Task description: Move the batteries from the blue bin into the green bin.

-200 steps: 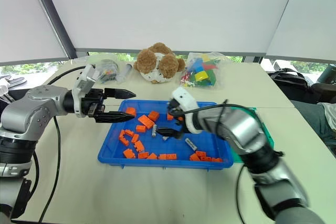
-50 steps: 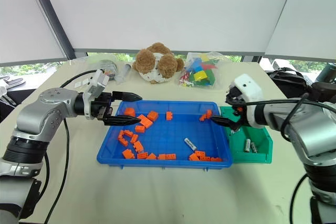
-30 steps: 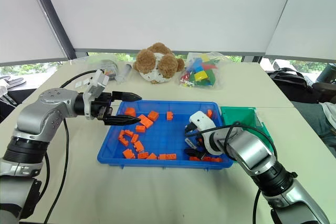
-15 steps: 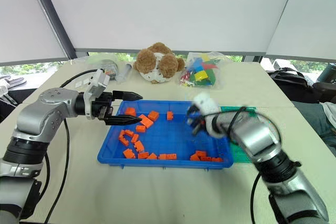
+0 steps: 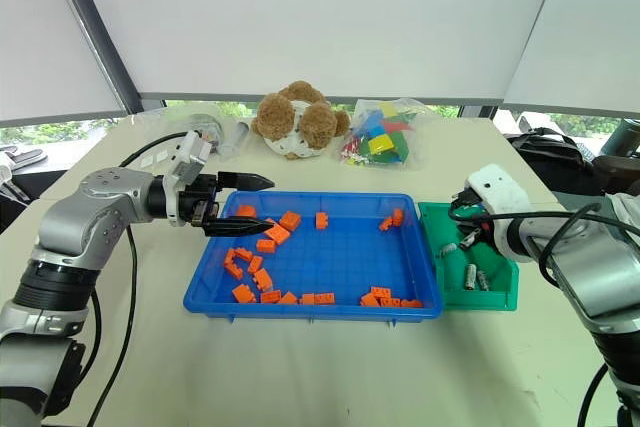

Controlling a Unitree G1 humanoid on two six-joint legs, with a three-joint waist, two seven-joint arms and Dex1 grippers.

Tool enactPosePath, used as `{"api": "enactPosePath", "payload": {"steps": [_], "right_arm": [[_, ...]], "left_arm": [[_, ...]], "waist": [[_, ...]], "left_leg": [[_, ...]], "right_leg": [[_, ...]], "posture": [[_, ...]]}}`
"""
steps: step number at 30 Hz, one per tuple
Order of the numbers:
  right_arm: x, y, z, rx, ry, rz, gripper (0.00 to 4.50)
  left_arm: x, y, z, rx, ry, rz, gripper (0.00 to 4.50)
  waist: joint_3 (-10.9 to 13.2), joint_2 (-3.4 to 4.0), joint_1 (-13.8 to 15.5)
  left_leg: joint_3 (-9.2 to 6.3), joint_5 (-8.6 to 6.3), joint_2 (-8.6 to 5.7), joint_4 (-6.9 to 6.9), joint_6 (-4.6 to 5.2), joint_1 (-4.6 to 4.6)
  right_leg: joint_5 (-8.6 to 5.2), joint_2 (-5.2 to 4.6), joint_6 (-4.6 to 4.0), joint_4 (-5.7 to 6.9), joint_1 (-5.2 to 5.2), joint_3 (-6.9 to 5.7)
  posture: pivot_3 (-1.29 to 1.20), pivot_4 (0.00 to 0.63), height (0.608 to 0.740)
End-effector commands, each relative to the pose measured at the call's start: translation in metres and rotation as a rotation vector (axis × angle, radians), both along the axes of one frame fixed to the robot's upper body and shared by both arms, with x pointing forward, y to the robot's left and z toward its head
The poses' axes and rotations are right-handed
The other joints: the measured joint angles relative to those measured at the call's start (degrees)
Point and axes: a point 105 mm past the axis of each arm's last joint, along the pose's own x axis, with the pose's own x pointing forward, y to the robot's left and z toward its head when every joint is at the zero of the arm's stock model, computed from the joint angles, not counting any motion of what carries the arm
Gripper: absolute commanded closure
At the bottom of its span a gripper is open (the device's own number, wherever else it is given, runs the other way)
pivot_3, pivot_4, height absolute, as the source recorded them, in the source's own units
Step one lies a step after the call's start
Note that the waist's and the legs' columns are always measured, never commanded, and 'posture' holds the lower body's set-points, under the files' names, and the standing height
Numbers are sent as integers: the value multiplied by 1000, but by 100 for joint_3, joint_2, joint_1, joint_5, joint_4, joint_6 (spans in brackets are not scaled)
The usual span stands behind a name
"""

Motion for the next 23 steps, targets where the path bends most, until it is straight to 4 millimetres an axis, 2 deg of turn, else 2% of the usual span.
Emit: {"api": "enactPosePath", "payload": {"steps": [1,4,5,8,12,16,19,23], "right_arm": [[-1,1,18,2,-81,19,2122],[-1,1,22,6,-90,21,482],[-1,1,24,6,-96,24,56],[-1,15,40,62,-145,99,56],[-17,56,54,152,-135,357,56],[-26,83,48,152,-83,517,56],[-31,93,40,143,-36,583,56],[-32,99,39,140,-25,613,56]], "left_arm": [[-1,-4,14,-9,-64,-22,0],[-1,-4,15,-11,-66,-24,0],[-1,-4,15,-11,-66,-25,0],[-1,-3,16,-12,-65,-27,0],[-2,0,16,1,-59,-30,0],[0,2,17,16,-62,-32,0],[0,3,18,22,-61,-34,0],[-2,8,19,25,-52,-30,0]], "waist": [[0,0,18],[0,0,34],[0,0,39],[0,0,33],[0,0,21],[0,0,28],[0,0,39],[0,0,38]], "left_leg": [[0,0,0,0,0,0],[1,0,0,2,0,-1],[1,0,-1,2,0,-2],[2,0,-1,2,0,-2],[-1,0,0,0,0,0],[-3,0,1,0,0,-1],[-1,0,0,3,0,-1],[-1,0,0,3,0,-2]], "right_leg": [[0,0,0,0,0,0],[0,-2,0,0,0,0],[0,-2,0,-1,0,0],[0,-2,0,-1,1,0],[0,0,0,0,1,-1],[0,1,0,0,1,-2],[0,-1,0,0,3,-2],[0,-2,0,0,3,-2]], "posture": [[0,150,733],[0,150,733],[0,150,733],[0,150,733],[0,150,733],[0,150,733],[0,150,733],[0,150,733]]}}
